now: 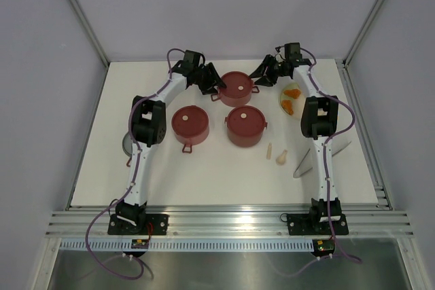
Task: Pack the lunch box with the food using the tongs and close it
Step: Pick up the packing box from the center of the board.
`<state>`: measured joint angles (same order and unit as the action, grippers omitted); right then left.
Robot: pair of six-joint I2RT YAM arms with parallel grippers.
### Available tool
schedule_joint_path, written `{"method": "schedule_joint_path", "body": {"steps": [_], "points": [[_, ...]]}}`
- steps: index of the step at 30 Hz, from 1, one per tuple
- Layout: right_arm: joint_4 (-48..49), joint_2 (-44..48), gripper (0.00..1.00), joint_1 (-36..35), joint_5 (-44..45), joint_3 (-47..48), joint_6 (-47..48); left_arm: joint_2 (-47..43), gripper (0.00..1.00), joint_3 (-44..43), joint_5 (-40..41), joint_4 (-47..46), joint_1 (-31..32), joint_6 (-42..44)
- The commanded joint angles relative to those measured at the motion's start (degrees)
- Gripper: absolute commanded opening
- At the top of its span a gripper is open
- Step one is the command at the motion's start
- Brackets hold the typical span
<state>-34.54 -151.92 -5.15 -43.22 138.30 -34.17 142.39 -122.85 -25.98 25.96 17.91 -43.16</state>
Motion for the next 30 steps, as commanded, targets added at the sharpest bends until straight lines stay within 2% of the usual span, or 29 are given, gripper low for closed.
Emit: {"method": "schedule_joint_path", "body": {"steps": [1,11,17,27,30], "points": [[1.7,-0.7,0.53,-0.4,-2.7,1.8,-0.4,-1.8,0.53,0.4,-2.0,-2.5,0.3,-0.3],[4.3,1.6,0.47,-0.7,-3.6,-3.3,-0.1,-2.8,0.44,2.0,-2.1,-3.1,0.2,-0.4],[2.6,1.4,0.52,-0.7,-3.5,-3.1,1.1,-3.3,0.37,2.6,-2.0,-2.9,0.2,-0.2],[4.3,2.1,0.26,-0.7,-3.4,-3.8,0.5,-4.0,0.3,2.2,-1.9,-2.3,0.3,0.4],[5.7,2.9,0.27,-0.7,-3.2,-5.0,0.5,-4.2,0.27,2.2,-1.6,-2.0,0.2,0.8]]}}
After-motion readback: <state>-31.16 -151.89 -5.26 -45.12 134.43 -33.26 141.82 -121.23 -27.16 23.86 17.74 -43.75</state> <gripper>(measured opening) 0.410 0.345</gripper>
